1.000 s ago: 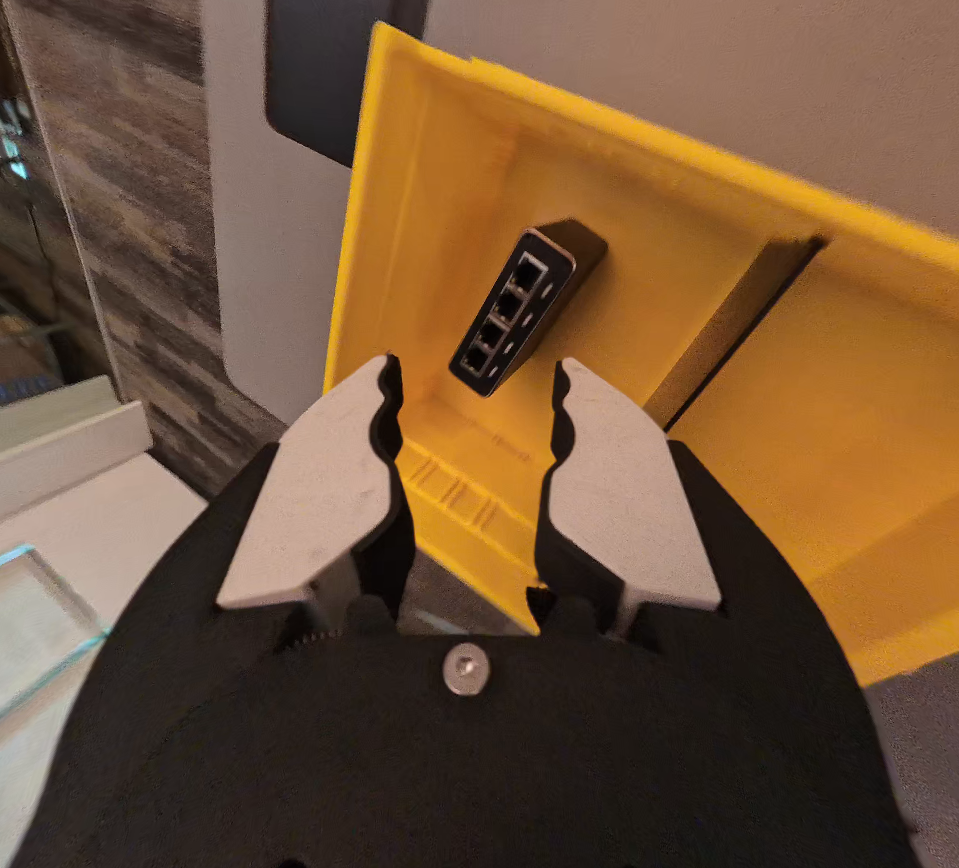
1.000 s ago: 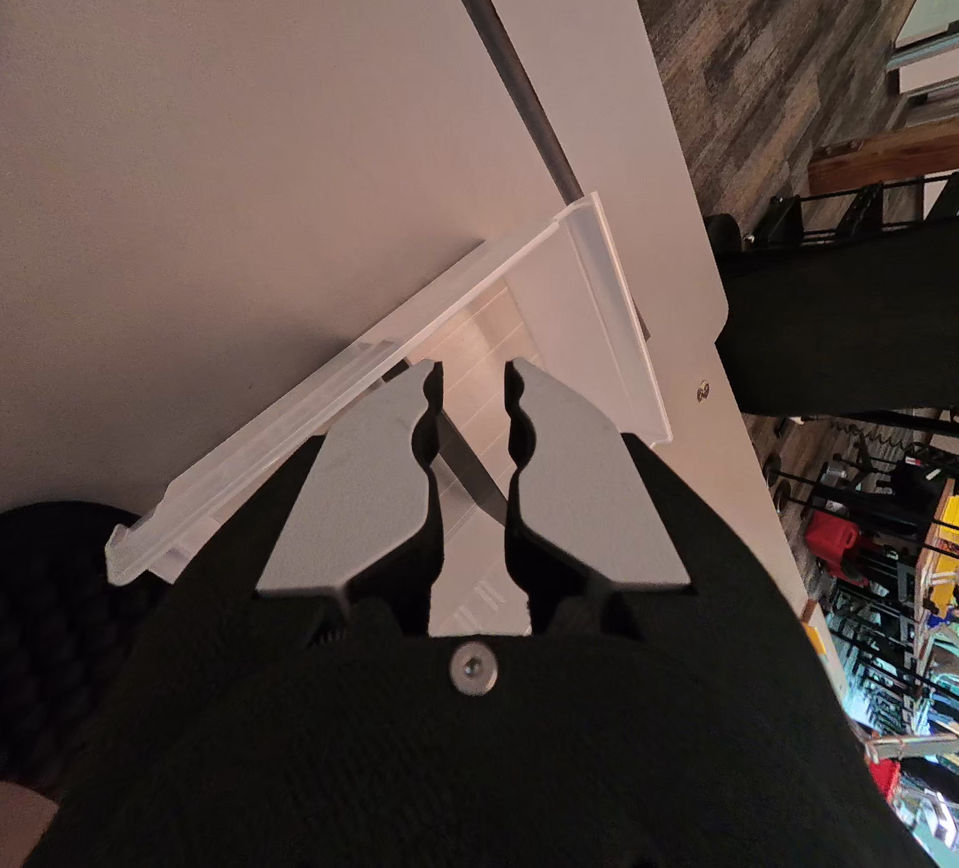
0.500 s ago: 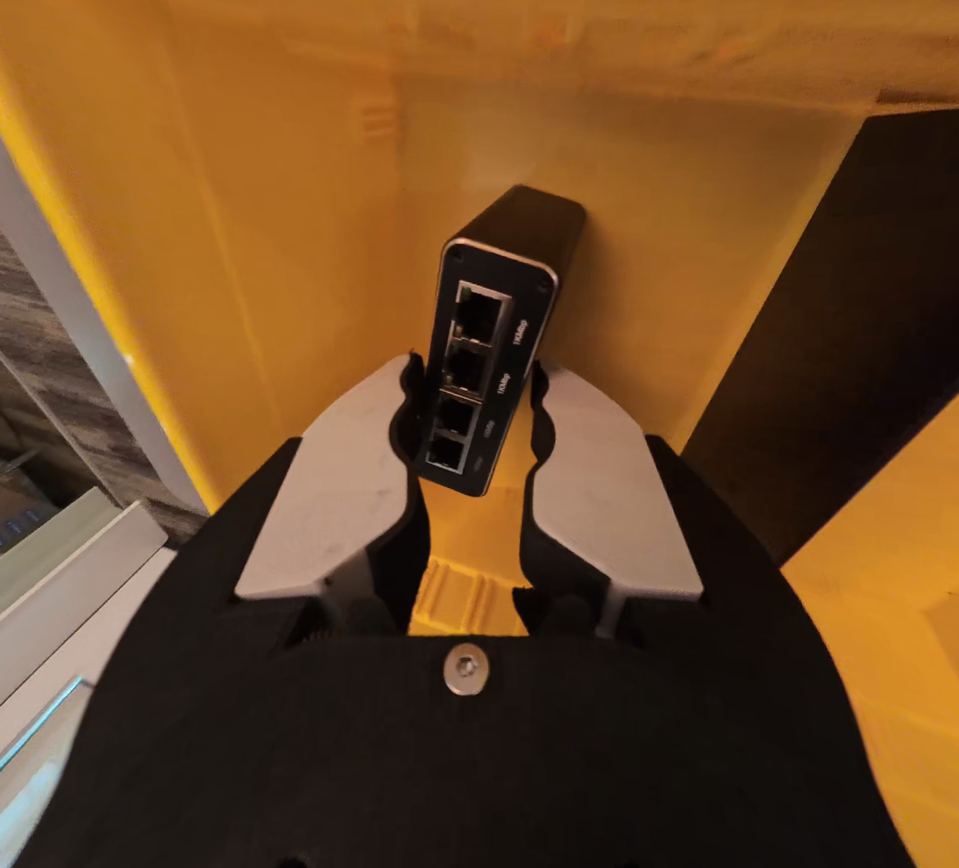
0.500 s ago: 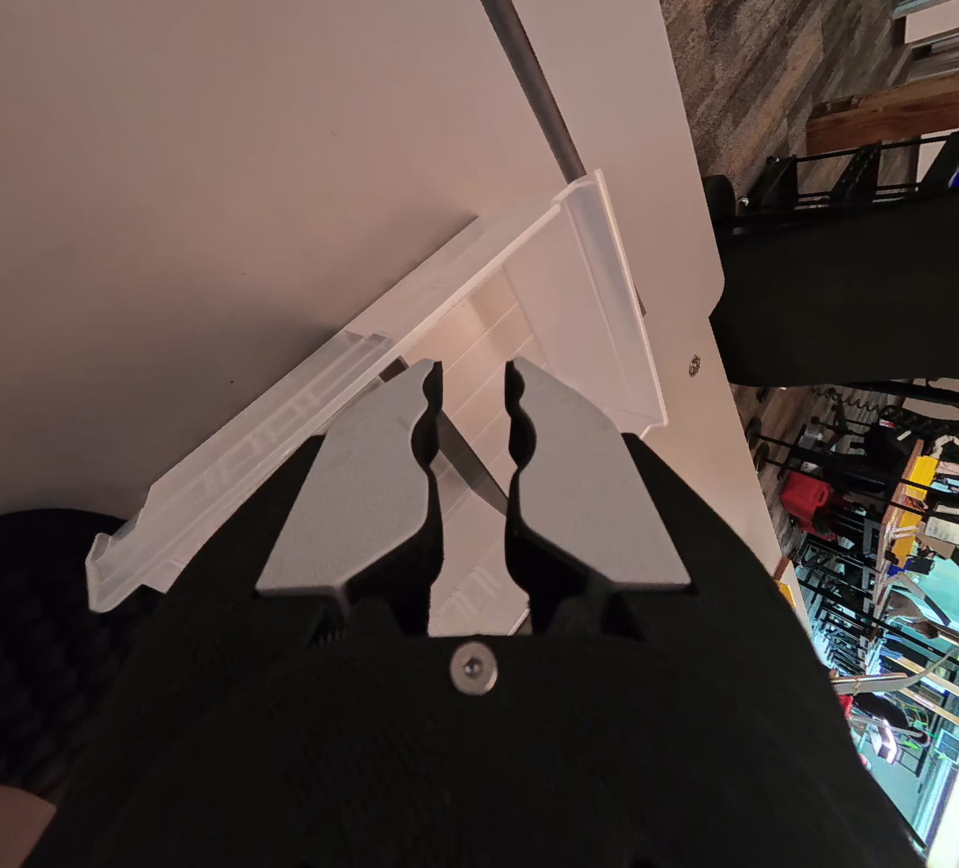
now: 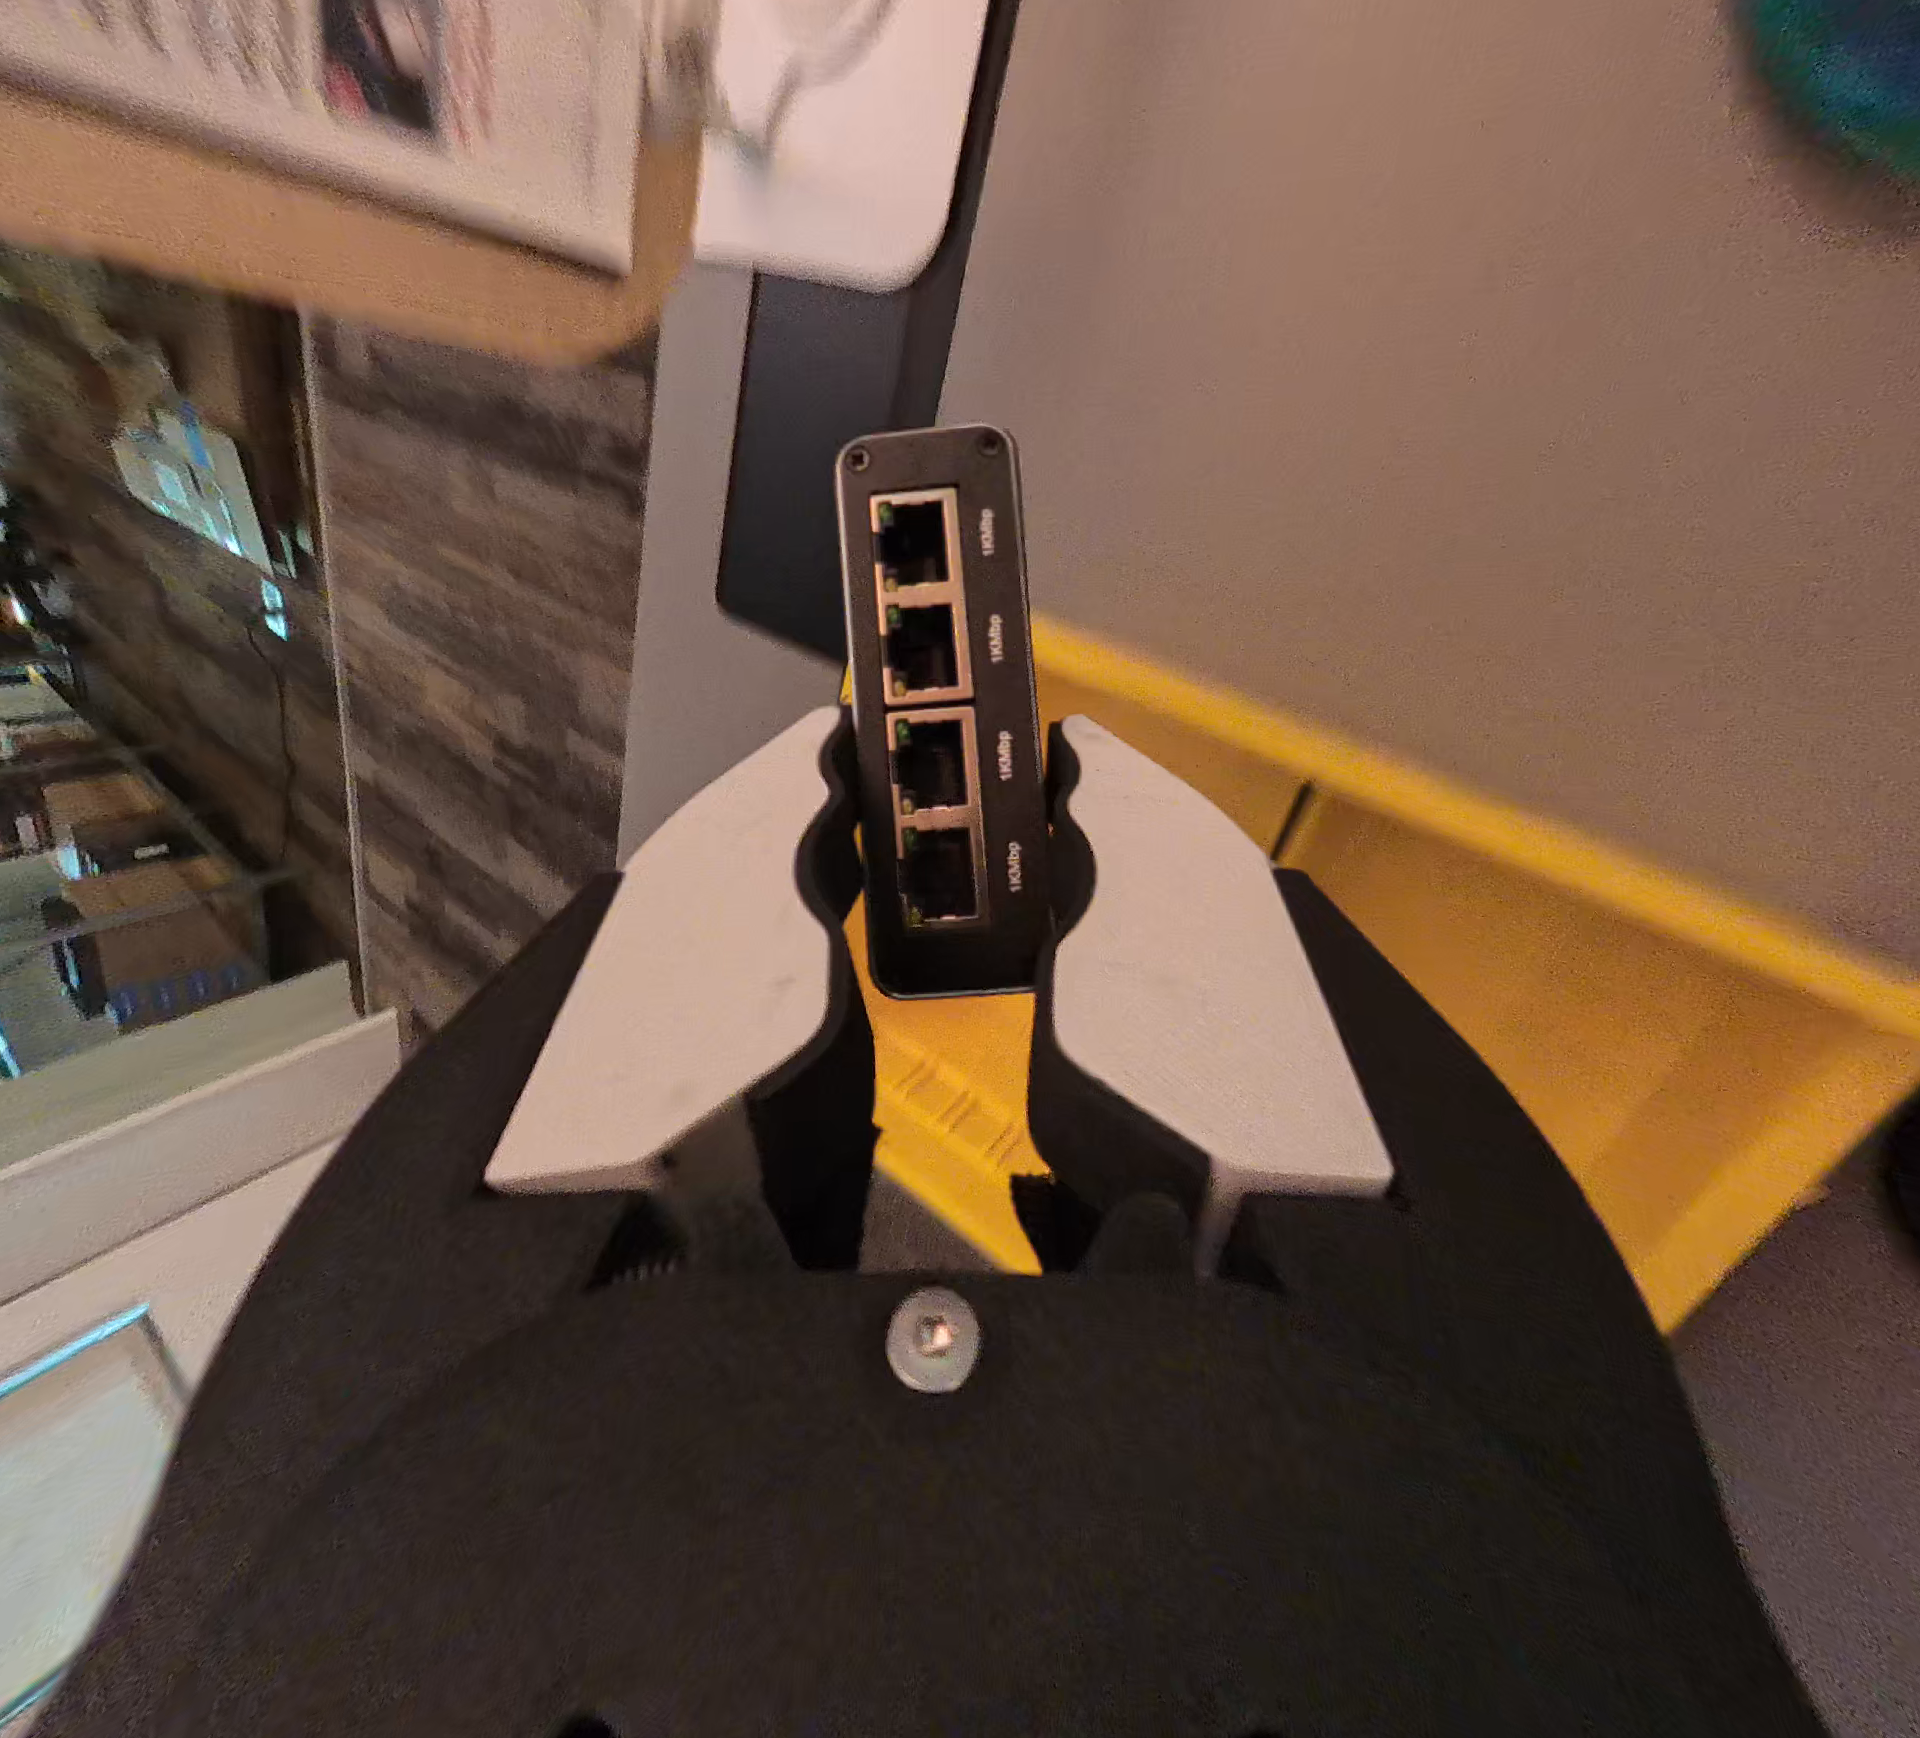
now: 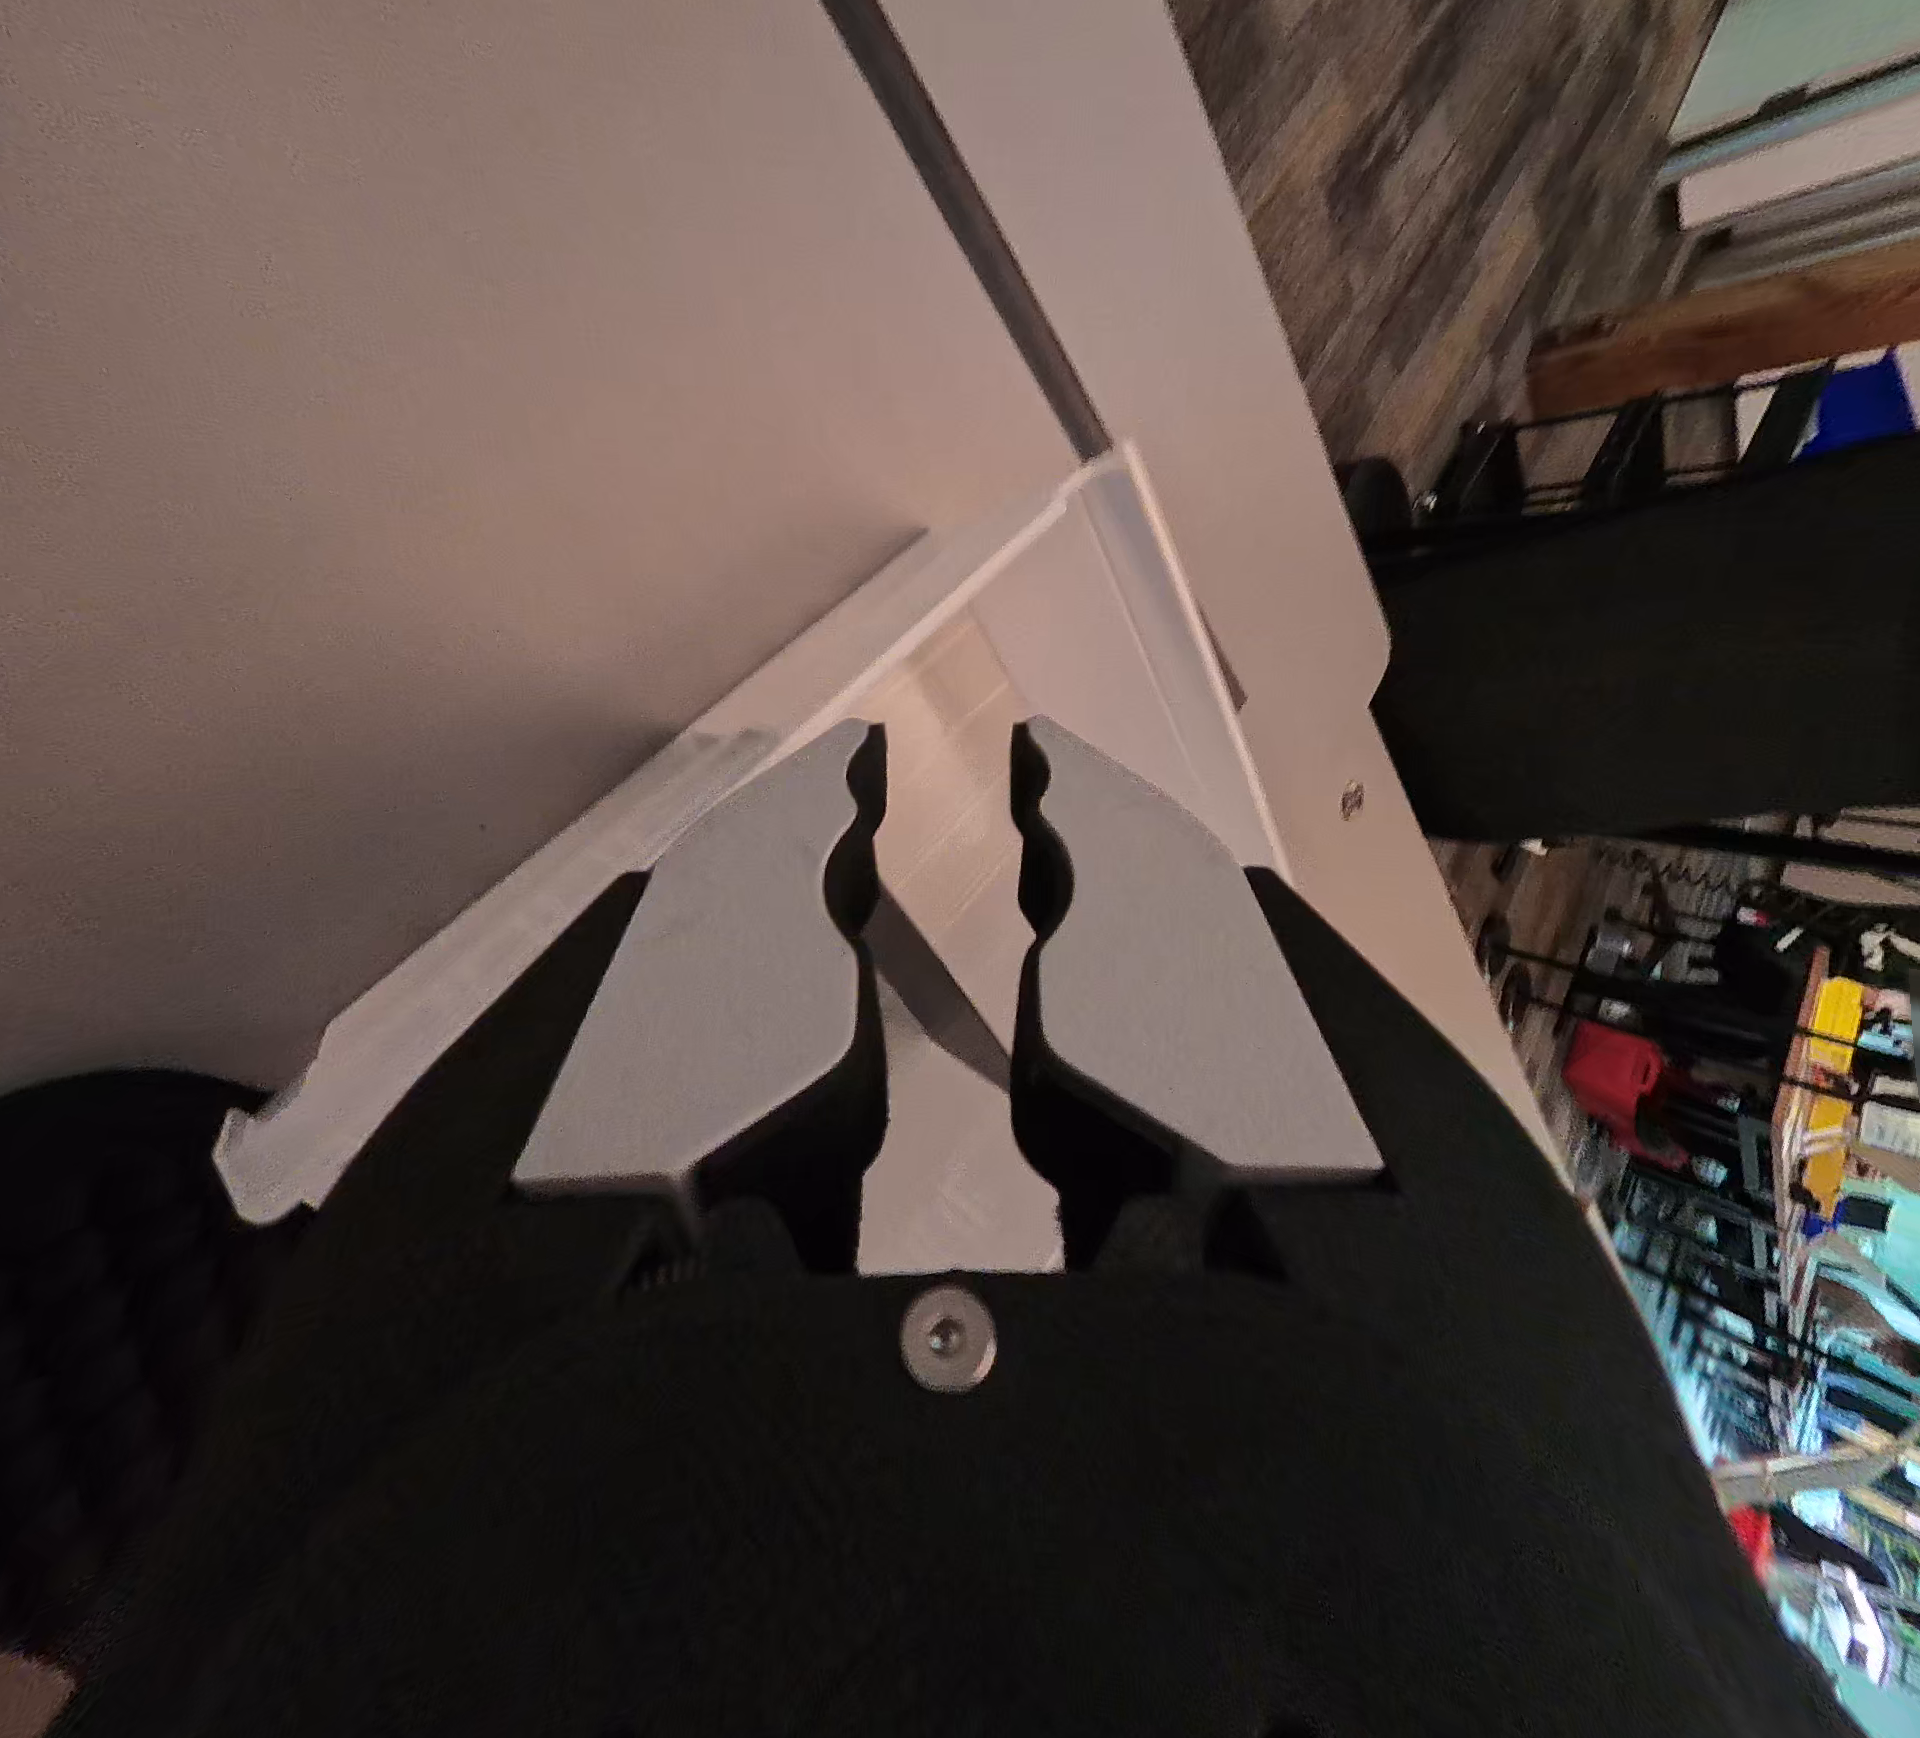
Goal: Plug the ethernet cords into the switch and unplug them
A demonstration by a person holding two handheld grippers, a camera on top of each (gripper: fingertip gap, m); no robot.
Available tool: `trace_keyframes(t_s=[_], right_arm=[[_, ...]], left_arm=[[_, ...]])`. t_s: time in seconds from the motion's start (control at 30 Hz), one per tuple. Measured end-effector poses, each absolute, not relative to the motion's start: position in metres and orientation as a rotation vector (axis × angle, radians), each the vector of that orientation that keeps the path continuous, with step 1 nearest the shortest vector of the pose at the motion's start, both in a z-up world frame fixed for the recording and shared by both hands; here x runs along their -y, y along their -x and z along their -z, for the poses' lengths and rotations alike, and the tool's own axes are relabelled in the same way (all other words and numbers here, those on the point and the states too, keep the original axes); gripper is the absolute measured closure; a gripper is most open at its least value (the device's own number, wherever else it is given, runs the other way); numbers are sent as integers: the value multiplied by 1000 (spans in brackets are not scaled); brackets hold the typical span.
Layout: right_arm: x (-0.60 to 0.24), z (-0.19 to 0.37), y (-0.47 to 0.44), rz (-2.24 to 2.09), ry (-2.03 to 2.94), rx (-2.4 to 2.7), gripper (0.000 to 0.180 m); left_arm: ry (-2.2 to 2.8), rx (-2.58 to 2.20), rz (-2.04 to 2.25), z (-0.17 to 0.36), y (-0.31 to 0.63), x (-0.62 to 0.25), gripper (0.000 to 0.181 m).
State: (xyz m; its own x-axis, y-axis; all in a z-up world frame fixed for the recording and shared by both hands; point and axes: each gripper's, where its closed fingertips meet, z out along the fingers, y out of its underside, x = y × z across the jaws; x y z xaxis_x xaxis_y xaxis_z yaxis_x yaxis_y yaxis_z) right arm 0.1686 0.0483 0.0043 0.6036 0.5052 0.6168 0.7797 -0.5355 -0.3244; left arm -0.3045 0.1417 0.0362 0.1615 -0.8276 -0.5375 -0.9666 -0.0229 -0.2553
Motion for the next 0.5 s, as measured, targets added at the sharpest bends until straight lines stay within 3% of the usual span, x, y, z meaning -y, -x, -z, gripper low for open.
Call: trace_keyframes(t_s=[0.03, 0.17, 0.5], right_arm=[[-50, -9, -160, 605, 2206, 1023, 156], [-52, -23, -122, 492, 2061, 1080, 156], [-46, -19, -92, 419, 2004, 1175, 156]], left_arm=[[1855, -1671, -284, -44, 284, -130, 148], [1806, -1530, -128, -37, 210, -97, 149], [2249, -1341, 114, 99, 156, -92, 148]])
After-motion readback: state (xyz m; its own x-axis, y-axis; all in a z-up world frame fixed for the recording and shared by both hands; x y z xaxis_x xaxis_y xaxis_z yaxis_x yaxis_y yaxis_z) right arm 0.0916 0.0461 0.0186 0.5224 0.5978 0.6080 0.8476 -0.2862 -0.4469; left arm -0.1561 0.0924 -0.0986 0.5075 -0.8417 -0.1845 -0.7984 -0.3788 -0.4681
